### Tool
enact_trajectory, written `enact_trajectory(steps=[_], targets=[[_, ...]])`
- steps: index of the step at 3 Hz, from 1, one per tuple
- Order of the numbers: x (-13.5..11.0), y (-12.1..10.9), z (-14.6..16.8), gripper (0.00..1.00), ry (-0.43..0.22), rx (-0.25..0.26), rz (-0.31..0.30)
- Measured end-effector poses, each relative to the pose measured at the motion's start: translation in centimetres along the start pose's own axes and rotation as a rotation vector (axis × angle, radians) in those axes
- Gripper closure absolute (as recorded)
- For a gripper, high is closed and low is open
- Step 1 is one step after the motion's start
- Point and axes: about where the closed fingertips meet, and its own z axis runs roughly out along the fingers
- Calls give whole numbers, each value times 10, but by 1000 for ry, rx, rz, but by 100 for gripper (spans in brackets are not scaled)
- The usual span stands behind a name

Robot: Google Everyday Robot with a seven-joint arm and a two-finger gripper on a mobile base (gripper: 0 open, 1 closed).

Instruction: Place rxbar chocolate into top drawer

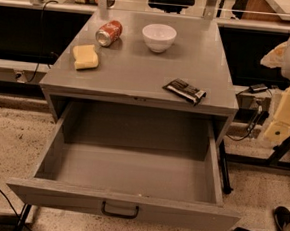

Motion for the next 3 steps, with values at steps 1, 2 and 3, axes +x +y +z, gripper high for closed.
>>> enact_trajectory(steps=[1,2,3], targets=[[0,0,0,0,0,0,0],[-8,-8,9,0,10,-31,-39],[-27,-42,28,0,-23,-51,-62]])
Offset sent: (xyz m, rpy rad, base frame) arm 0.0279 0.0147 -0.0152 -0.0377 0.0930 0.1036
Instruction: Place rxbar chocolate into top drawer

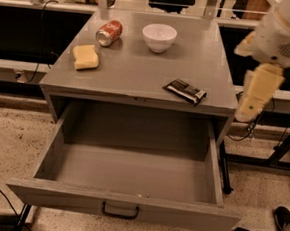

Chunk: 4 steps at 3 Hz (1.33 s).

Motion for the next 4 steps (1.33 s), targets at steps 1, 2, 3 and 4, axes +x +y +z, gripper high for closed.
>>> enact_trajectory(steps=[1,2,3,4], targets=[[-26,-44,28,0,-92,-8,24],[-41,-69,51,0,-200,25,134],[-55,-87,92,0,-279,53,234],[-64,-91,118,0,-307,46,282]])
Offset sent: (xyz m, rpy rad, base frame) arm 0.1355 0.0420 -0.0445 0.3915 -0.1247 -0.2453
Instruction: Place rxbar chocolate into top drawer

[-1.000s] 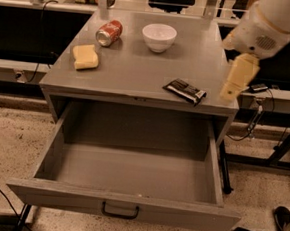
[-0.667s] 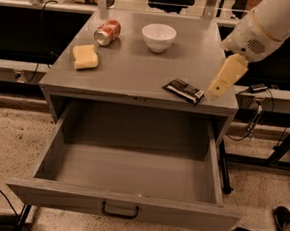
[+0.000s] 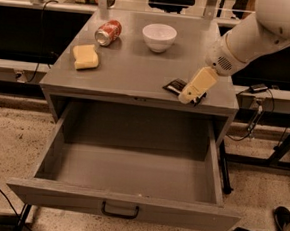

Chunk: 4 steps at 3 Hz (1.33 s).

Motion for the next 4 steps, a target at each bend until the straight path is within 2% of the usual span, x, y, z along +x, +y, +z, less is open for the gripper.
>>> enact_trajectory(steps=[1,3,4], targets=[[5,3,27,16,30,3,29],[23,5,60,62,76,2,62],[21,4,56,62,76,2,62]])
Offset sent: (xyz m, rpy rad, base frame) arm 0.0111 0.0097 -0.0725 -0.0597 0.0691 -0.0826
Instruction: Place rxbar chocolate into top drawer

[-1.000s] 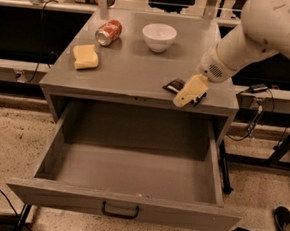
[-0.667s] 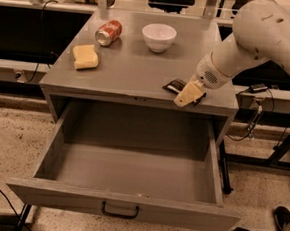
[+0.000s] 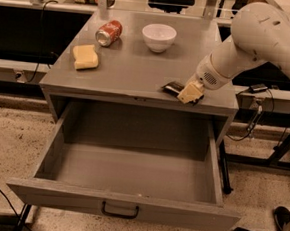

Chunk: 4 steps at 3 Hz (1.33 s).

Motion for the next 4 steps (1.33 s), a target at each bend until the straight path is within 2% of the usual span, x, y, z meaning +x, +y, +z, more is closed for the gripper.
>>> enact_trajectory(steps=[1,2,3,4], targets=[[-2,0,-3,76,0,0,0],[-2,0,-3,98,0,0,0],[-2,0,-3,100,0,0,0],[-8,2,-19,100,-64,14,-64]])
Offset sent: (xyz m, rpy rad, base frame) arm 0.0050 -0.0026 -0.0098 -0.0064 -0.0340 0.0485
